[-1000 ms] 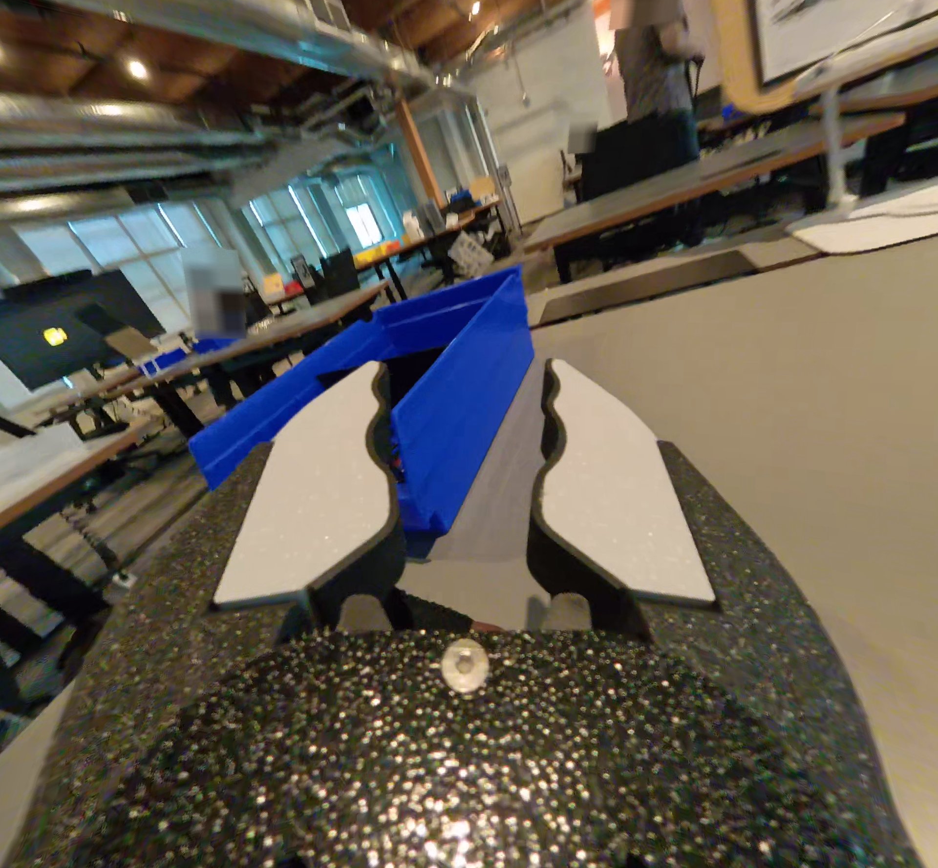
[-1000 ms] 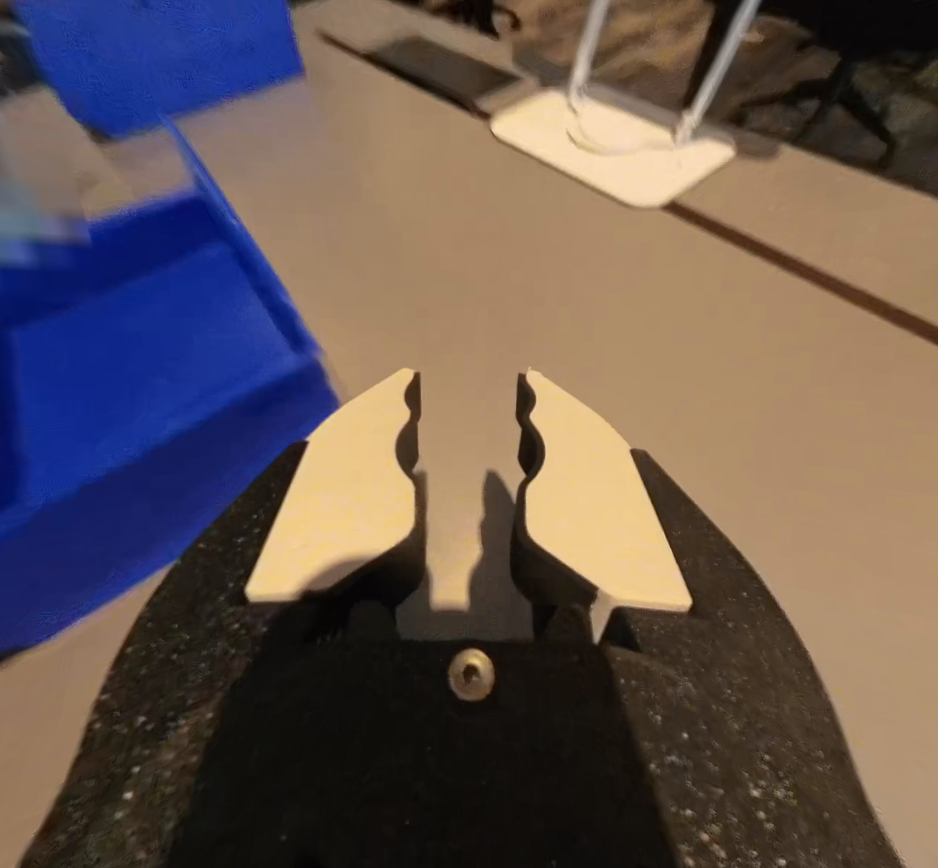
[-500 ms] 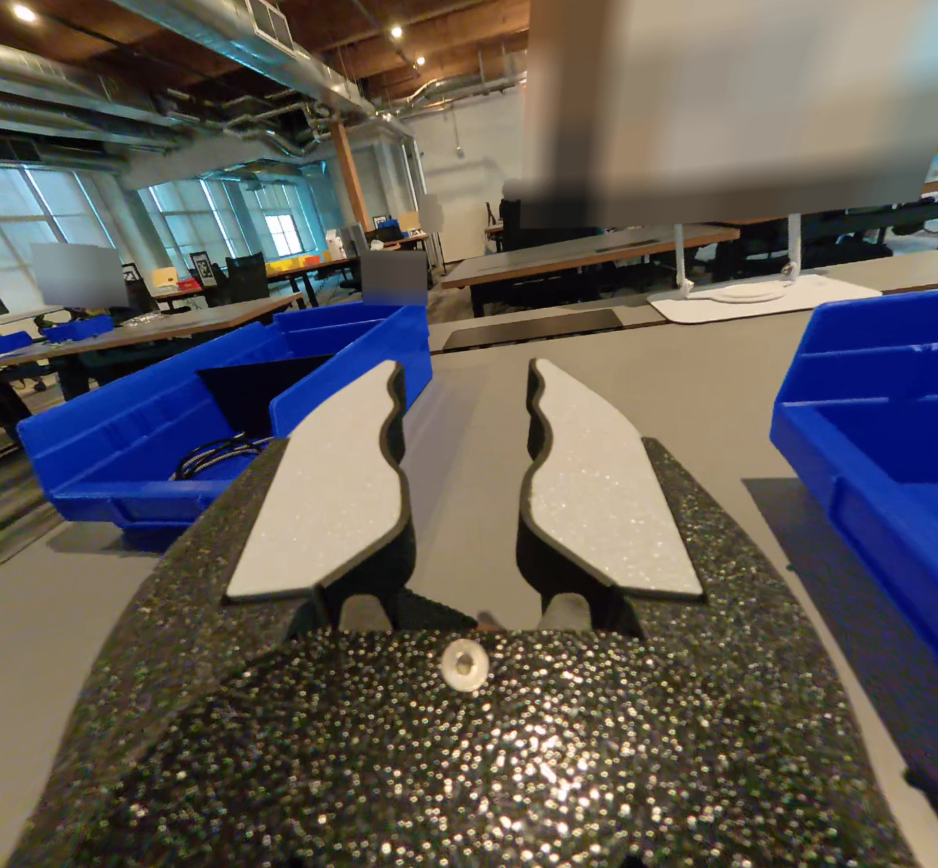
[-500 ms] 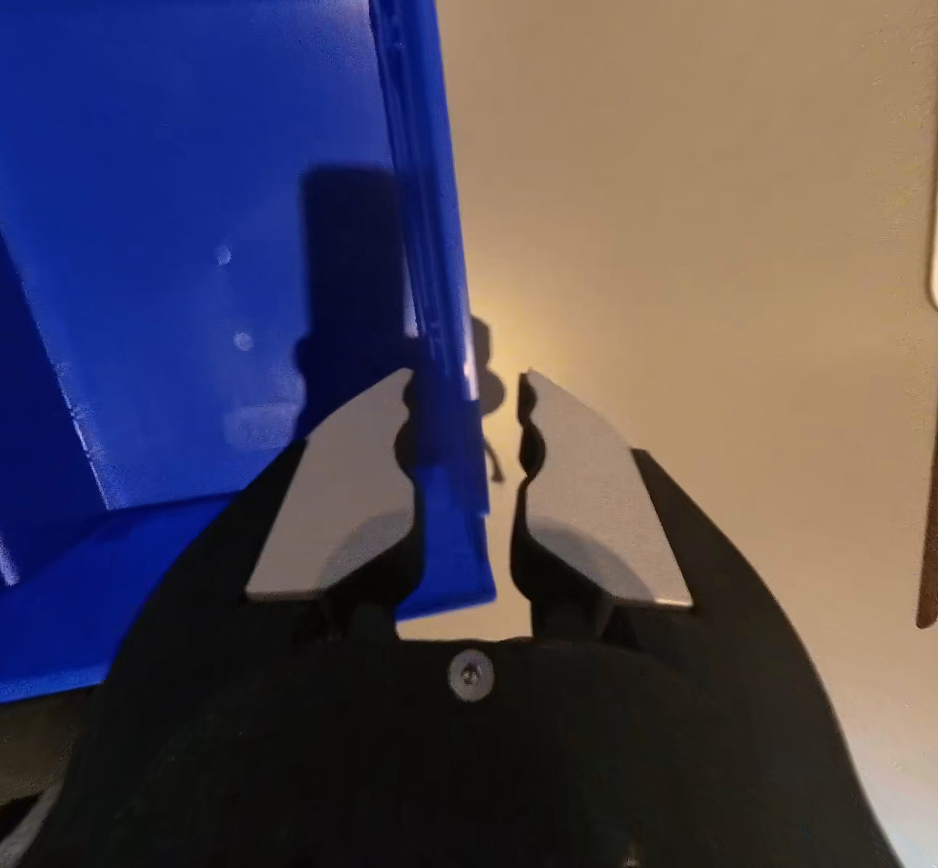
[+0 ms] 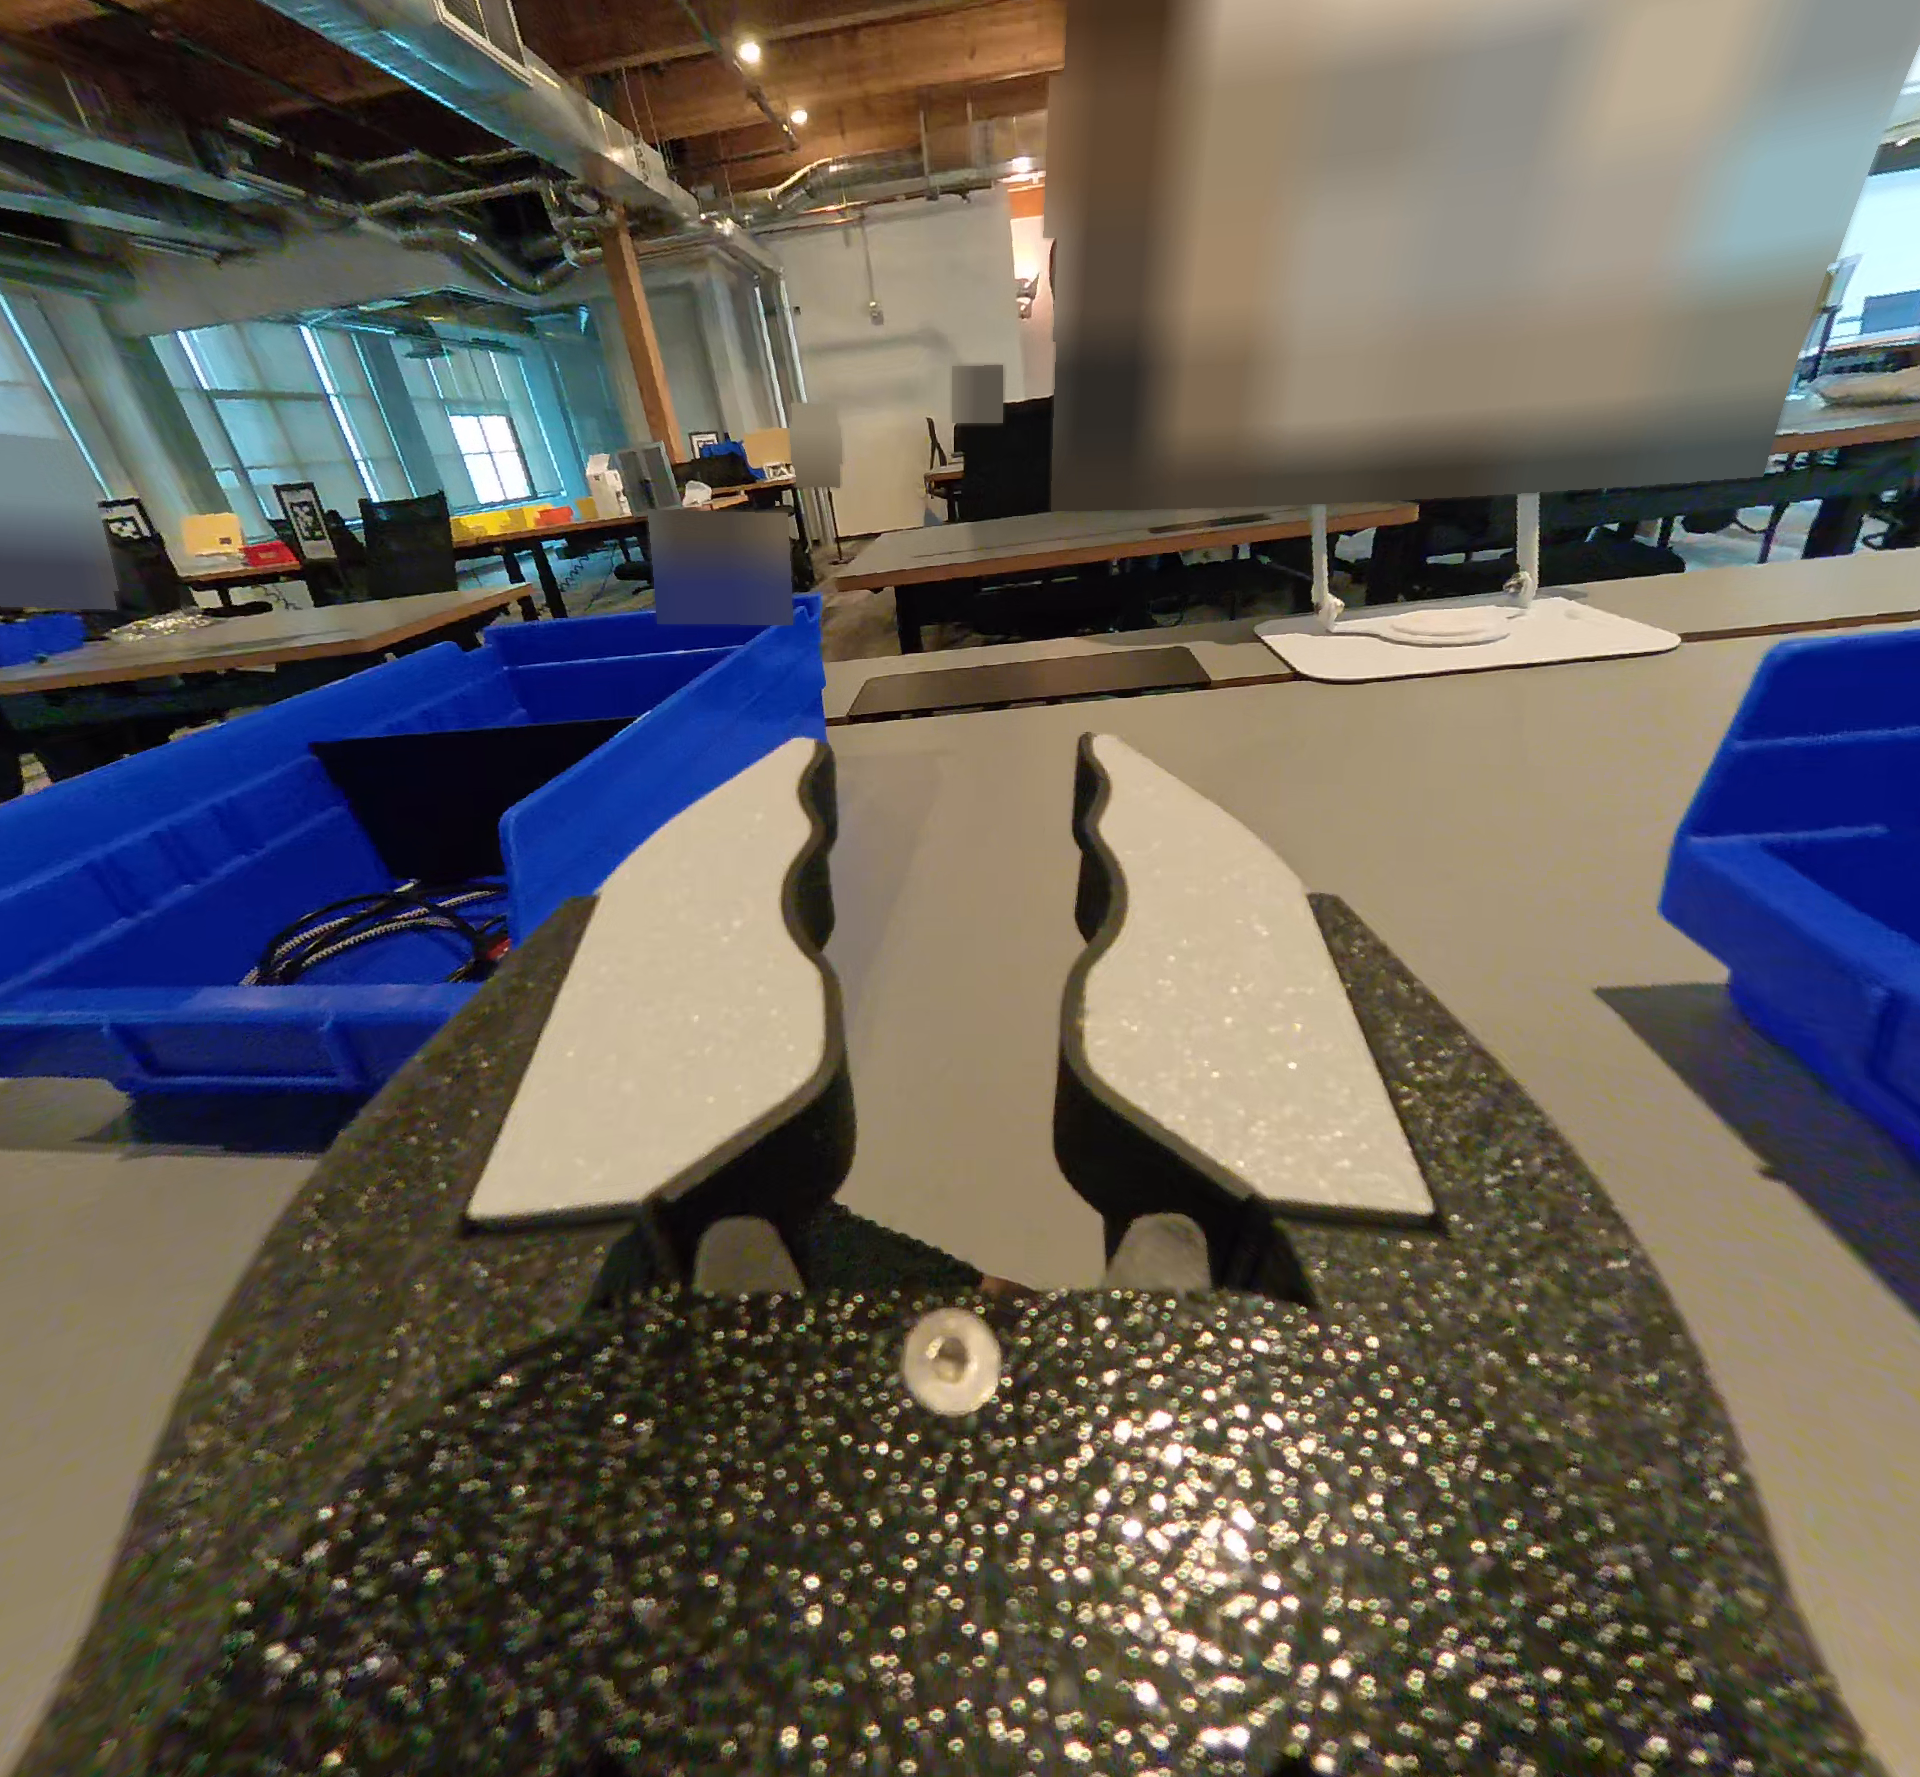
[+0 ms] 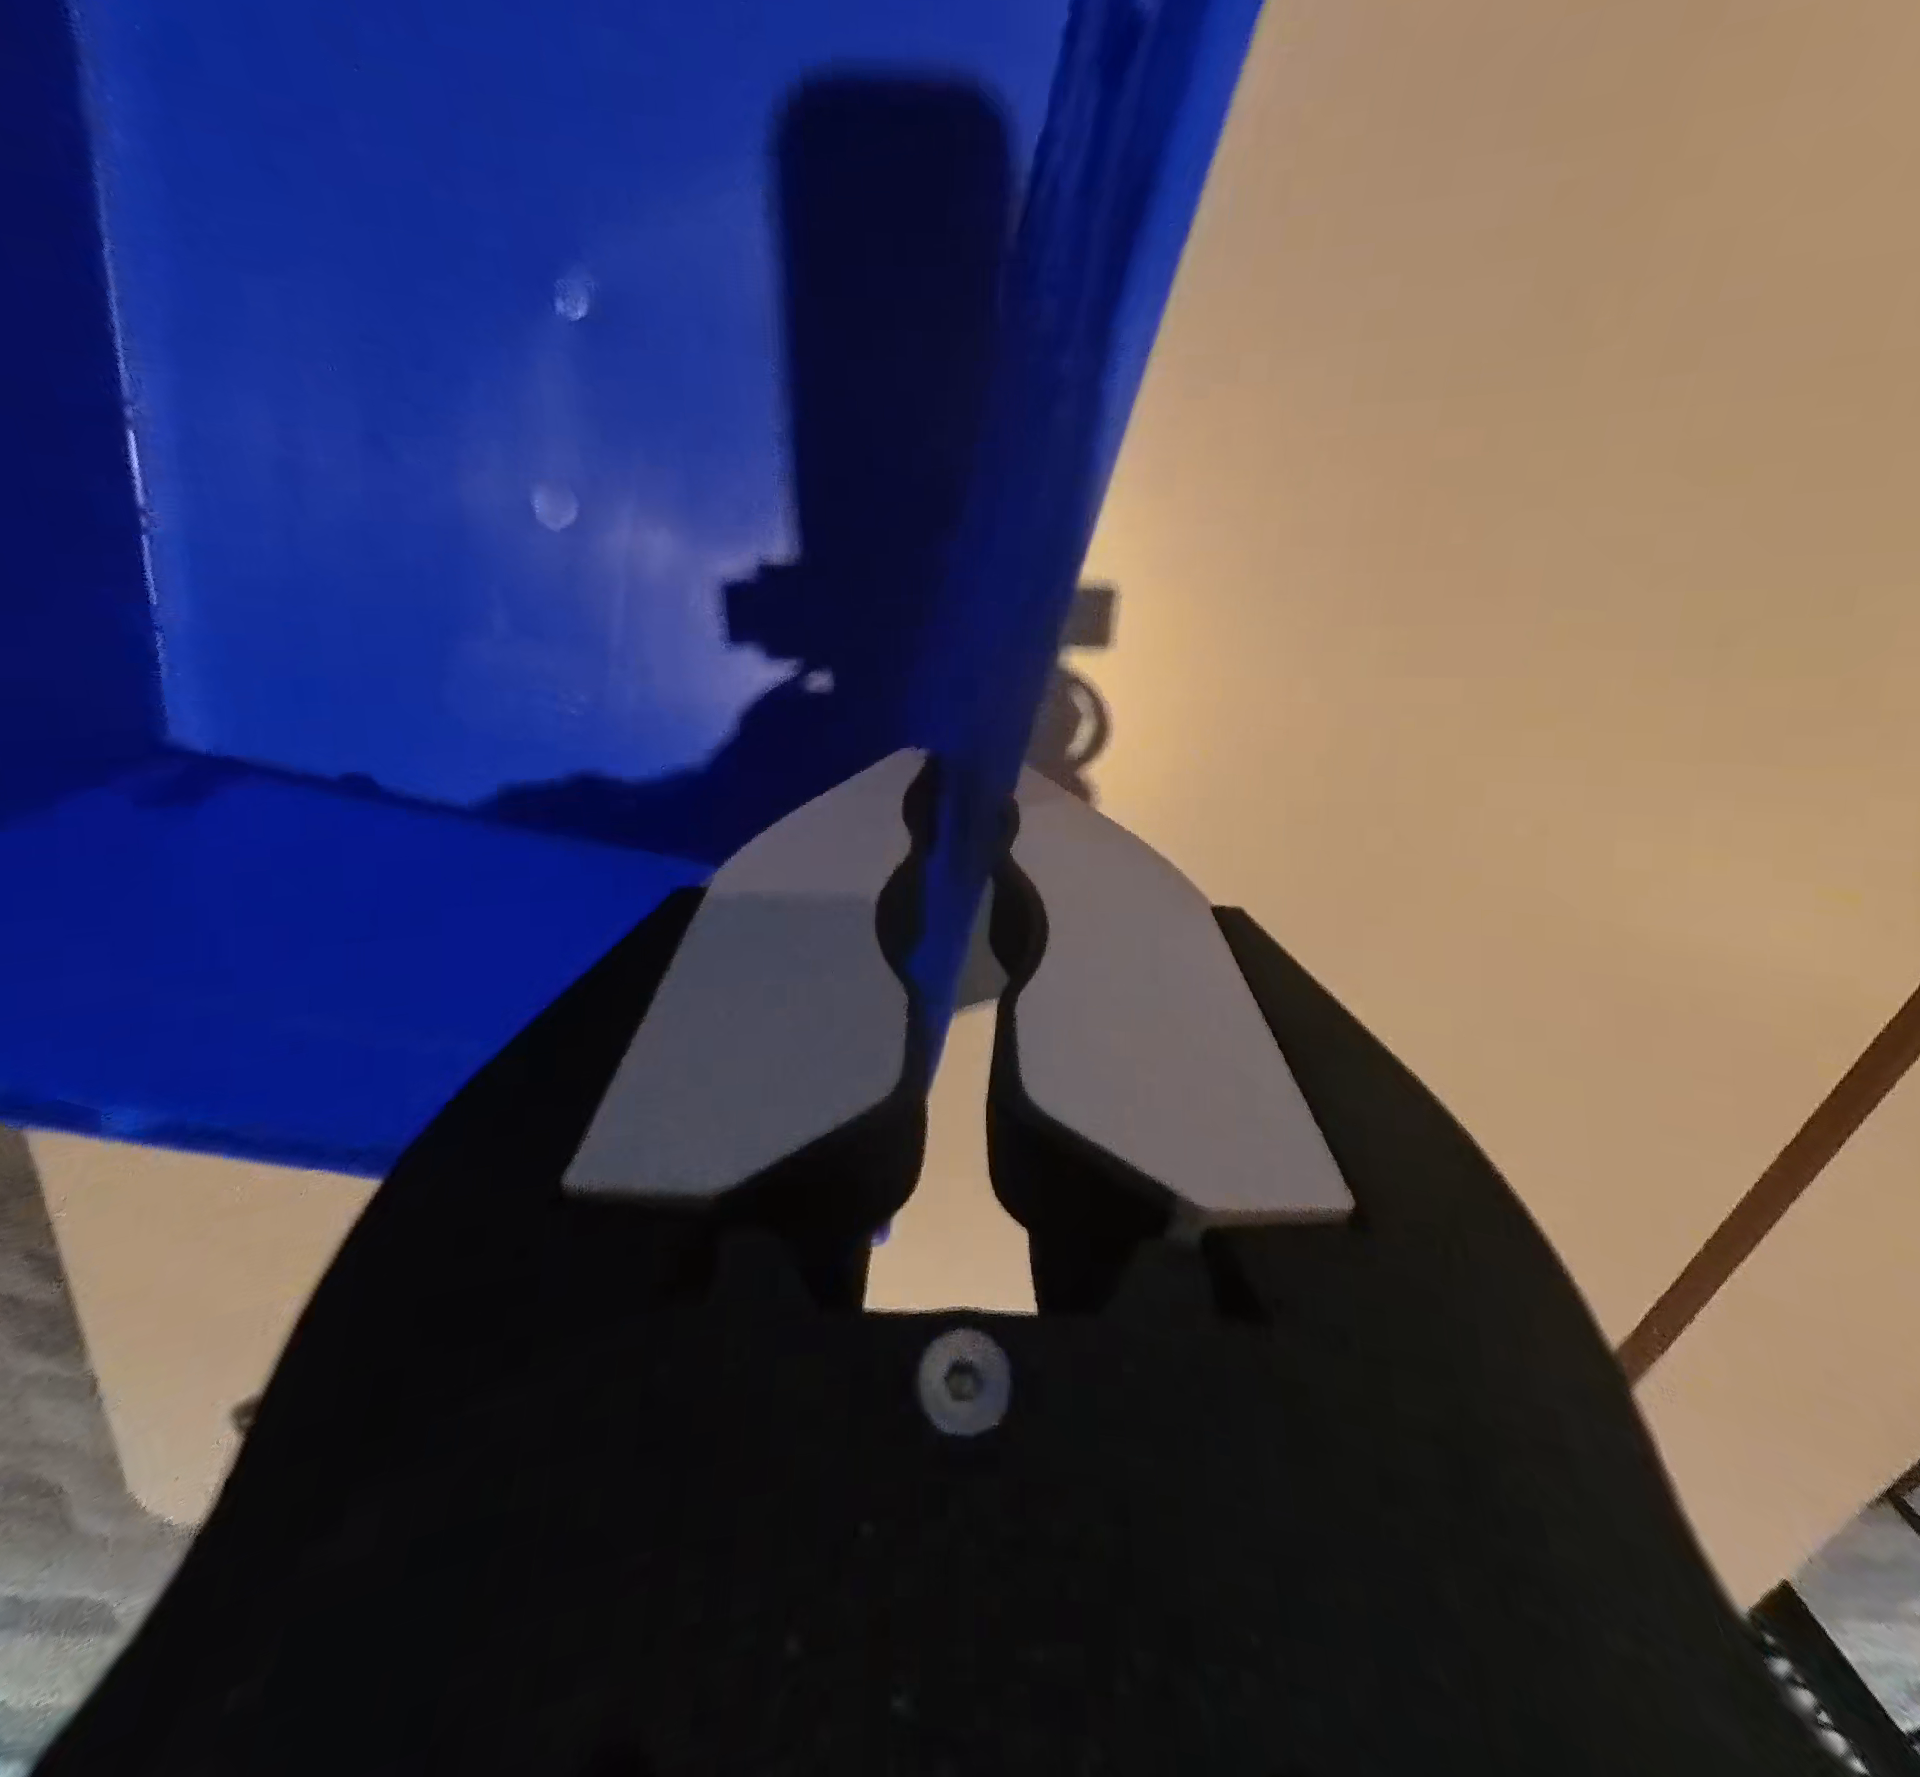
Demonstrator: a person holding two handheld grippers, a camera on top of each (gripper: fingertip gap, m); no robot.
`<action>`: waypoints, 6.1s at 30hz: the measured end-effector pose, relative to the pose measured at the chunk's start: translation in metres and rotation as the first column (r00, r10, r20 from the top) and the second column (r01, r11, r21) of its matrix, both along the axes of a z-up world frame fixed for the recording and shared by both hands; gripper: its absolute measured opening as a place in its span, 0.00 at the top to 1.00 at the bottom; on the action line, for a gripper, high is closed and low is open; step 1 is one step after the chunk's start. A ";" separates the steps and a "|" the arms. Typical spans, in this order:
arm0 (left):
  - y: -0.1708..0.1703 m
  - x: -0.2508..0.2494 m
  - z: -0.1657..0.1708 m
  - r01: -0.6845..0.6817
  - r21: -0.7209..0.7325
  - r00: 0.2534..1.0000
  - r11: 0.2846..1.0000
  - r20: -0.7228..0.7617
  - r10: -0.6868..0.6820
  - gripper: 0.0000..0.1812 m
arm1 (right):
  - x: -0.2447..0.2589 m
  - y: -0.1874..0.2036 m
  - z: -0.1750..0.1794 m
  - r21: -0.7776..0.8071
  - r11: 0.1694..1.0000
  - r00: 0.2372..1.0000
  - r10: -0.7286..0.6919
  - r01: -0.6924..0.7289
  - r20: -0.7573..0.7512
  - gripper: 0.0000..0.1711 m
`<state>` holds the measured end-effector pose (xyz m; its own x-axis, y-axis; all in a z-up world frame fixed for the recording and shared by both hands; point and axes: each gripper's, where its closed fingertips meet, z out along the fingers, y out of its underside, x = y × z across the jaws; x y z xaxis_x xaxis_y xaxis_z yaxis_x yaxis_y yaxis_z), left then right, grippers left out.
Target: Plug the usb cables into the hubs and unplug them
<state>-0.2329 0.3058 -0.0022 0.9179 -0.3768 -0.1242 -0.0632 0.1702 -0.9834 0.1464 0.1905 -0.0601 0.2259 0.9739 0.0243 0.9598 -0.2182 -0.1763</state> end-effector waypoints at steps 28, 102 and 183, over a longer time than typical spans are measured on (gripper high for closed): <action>-0.004 0.006 -0.001 0.003 0.020 0.999 1.000 -0.044 -0.002 0.77 | 0.113 -0.091 0.014 0.135 0.657 0.670 -0.736 0.741 -0.094 0.90; -0.019 0.051 -0.004 0.129 -0.034 0.992 0.991 0.006 -0.129 0.78 | 0.150 -0.198 0.015 0.290 -0.338 0.033 -0.598 0.896 -0.800 0.98; -0.018 0.067 -0.011 0.172 -0.060 0.981 0.983 -0.082 -0.177 0.78 | 0.280 -0.103 0.054 0.471 -0.248 0.230 -0.628 0.846 -0.744 0.78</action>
